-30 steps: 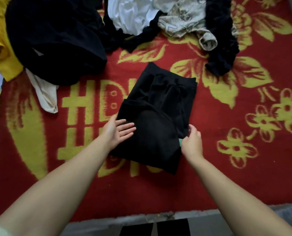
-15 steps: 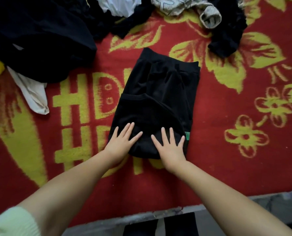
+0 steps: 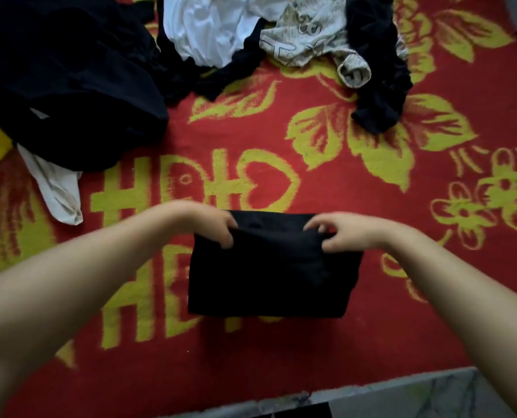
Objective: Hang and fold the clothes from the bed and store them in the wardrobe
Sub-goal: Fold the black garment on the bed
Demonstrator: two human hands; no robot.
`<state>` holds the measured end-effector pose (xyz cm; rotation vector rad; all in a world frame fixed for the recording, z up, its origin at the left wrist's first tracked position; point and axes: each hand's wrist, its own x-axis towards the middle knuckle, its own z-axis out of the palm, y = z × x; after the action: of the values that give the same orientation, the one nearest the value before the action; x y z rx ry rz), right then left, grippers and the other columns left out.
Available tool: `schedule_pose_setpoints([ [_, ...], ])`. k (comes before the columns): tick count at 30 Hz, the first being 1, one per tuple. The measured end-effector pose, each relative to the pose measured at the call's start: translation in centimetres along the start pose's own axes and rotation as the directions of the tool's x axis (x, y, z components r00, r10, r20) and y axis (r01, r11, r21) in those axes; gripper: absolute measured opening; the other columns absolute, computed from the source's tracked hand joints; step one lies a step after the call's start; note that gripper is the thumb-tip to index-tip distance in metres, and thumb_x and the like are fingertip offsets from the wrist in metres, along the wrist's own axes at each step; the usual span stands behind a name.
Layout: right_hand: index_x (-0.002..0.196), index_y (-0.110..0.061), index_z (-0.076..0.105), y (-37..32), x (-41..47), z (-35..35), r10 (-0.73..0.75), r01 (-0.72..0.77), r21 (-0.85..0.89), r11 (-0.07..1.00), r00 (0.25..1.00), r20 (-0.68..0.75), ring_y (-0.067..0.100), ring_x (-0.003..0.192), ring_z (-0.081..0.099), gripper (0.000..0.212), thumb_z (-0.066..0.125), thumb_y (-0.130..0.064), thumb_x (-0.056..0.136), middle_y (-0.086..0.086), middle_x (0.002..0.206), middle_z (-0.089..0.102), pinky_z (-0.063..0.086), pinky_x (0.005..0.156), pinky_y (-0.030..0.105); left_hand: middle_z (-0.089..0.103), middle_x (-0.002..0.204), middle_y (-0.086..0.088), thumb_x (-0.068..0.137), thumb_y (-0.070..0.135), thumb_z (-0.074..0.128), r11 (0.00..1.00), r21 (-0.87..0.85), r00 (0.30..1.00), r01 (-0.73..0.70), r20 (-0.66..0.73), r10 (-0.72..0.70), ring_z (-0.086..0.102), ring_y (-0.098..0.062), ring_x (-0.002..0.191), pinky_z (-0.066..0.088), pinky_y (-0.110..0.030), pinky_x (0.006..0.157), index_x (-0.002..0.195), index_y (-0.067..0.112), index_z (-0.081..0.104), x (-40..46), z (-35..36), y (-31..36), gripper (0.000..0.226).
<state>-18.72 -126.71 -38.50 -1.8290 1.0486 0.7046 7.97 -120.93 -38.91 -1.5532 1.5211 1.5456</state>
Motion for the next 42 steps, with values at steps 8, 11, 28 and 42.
schedule_pose_setpoints([
  [8, 0.148, -0.022, 0.033, -2.0, 6.2, 7.5, -0.021, -0.152, -0.176, 0.972, 0.697, -0.717, 0.024, 0.148, 0.013, 0.052, 0.043, -0.030, 0.097, 0.004, 0.157, 0.026, 0.004, 0.111, 0.064, 0.011, 0.161, -0.004, 0.098, 0.048, 0.025, 0.939, 0.263, 0.617, 0.224, -0.784, 0.072, 0.005, -0.020, 0.148, -0.001, -0.058, 0.114, 0.153, 0.025, 0.013, 8.7, 5.5, 1.0, 0.060],
  [11, 0.152, -0.030, 0.019, -1.5, 6.9, 12.0, -0.031, -0.202, -0.248, 0.947, 0.714, -0.700, 0.024, 0.147, -0.008, 0.057, 0.037, -0.041, 0.099, 0.004, 0.161, 0.007, -0.013, 0.107, 0.066, -0.018, 0.158, 0.002, 0.094, 0.055, 0.004, 0.943, 0.276, 0.628, 0.186, -0.772, 0.102, -0.021, -0.016, 0.144, -0.010, -0.061, 0.112, 0.150, 0.030, -0.009, 10.3, 11.2, 1.6, 0.063],
  [28, 0.149, -0.029, 0.029, 1.9, 1.2, 17.8, -0.147, -0.074, -0.397, 0.915, 0.853, -0.500, 0.032, 0.146, 0.017, 0.095, 0.071, -0.052, 0.068, 0.009, 0.158, 0.021, 0.017, 0.101, 0.076, 0.016, 0.158, -0.015, 0.079, 0.065, 0.052, 0.878, 0.479, 0.633, 0.010, -0.683, 0.365, 0.014, -0.032, 0.146, 0.018, -0.072, 0.105, 0.152, 0.025, 0.016, 7.8, 17.6, -2.2, 0.090],
  [42, 0.152, -0.036, 0.007, -0.2, 2.0, 12.7, 0.031, -0.177, -0.281, 0.943, 0.889, -0.457, 0.026, 0.148, -0.005, 0.080, 0.044, 0.002, 0.093, -0.007, 0.161, 0.002, 0.020, 0.111, 0.059, -0.002, 0.161, -0.005, 0.092, -0.006, 0.042, 0.957, 0.263, 0.810, 0.123, -0.584, 0.056, 0.001, -0.030, 0.148, 0.018, -0.050, 0.116, 0.151, 0.038, -0.007, 5.4, 13.6, 0.5, 0.088],
])
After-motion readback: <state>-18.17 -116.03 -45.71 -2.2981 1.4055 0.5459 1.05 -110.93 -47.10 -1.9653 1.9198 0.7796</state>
